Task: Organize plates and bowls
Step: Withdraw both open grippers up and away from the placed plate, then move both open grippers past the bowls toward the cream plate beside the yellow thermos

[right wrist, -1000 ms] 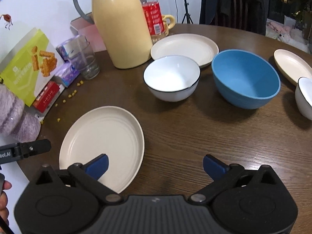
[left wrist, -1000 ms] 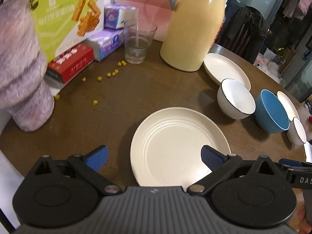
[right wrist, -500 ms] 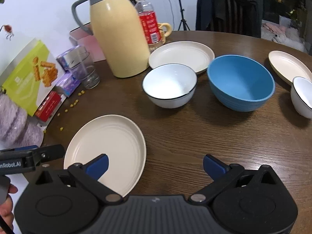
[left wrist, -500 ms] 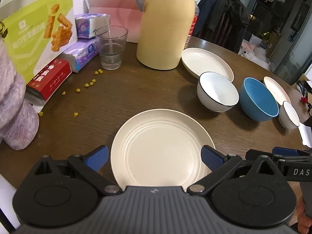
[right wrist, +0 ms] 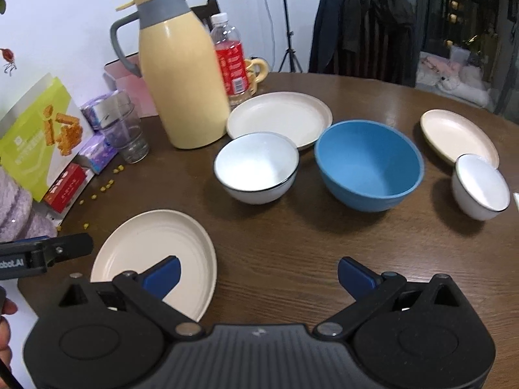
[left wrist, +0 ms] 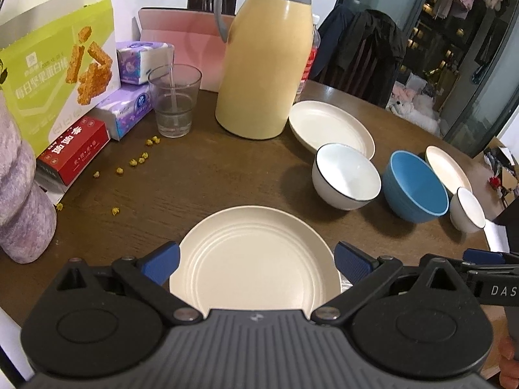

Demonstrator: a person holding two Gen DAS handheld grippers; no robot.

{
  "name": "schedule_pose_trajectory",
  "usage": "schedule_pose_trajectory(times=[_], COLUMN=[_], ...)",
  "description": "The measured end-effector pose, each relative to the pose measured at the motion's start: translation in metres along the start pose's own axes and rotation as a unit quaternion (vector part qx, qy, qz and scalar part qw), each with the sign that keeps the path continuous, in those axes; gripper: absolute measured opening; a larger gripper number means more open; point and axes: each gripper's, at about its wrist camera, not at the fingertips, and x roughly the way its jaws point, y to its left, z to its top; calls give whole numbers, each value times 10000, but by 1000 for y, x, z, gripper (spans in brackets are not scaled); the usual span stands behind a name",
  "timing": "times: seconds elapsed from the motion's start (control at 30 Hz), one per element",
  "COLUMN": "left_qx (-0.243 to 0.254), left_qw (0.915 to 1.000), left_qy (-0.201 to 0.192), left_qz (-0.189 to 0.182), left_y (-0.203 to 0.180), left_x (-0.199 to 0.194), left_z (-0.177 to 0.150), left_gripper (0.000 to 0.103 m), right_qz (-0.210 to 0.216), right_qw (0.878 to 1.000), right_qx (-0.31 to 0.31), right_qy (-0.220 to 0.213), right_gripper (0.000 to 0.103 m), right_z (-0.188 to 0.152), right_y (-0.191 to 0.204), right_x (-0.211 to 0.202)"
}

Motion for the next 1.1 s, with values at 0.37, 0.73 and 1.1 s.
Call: schedule_pose_trajectory(times=[0.37, 0.73, 1.1], left_qx=[94, -21, -287], left_qw=[9998, 9999, 9991], left_qy=[-130, -103, -171], left_qz=[-117, -48, 262], left_y=[-12, -37, -65], left_x=[-9, -13, 4], left_z=[13, 47, 95], left_gripper=[103, 103, 103], right_qz=[-210, -271, -94], right_qw=[9997, 9994, 9992], right_qx=[87, -203, -398], right_qy=[52, -13, 8], right_gripper=[103, 103, 103], right_z=[34, 68, 124], right_y=[-16, -19, -38], right_x=[-27, -33, -17])
